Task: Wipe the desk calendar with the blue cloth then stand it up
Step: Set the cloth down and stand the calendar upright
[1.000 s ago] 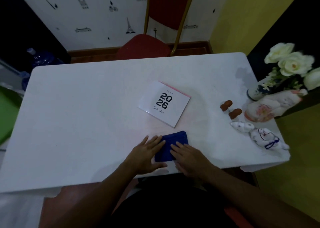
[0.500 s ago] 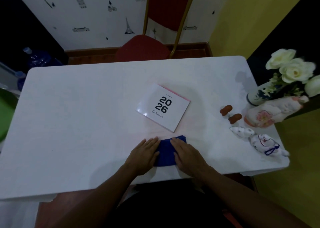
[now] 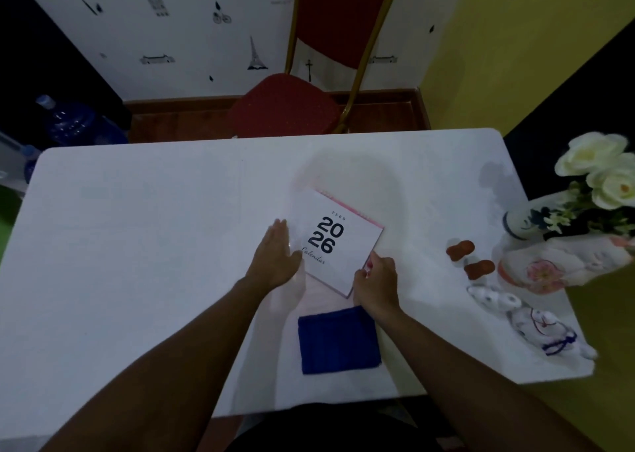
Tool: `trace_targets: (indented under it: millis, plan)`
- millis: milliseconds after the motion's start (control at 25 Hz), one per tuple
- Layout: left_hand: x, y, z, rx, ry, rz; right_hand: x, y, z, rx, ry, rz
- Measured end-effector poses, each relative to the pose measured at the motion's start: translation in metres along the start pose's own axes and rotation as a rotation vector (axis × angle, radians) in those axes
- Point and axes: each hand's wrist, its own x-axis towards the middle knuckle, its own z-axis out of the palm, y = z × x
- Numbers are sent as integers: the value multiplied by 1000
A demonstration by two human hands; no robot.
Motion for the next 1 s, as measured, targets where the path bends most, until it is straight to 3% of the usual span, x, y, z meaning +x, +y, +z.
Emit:
trace_targets:
  millis: [120, 200, 440, 600, 1000]
  plan:
    - [23, 4, 1, 4, -30, -59, 5, -1, 8, 31, 1, 48]
    - [28, 8, 4, -49, 43, -63, 7, -4, 11, 68, 4, 88]
    - [19, 20, -9, -449, 125, -153, 10, -2, 7, 299, 26, 180]
    - [9, 18, -21, -503, 166, -225, 6, -5, -4, 414, 10, 185]
    - [-18, 39, -38, -638, 200, -119, -4, -35, -35, 641, 25, 137]
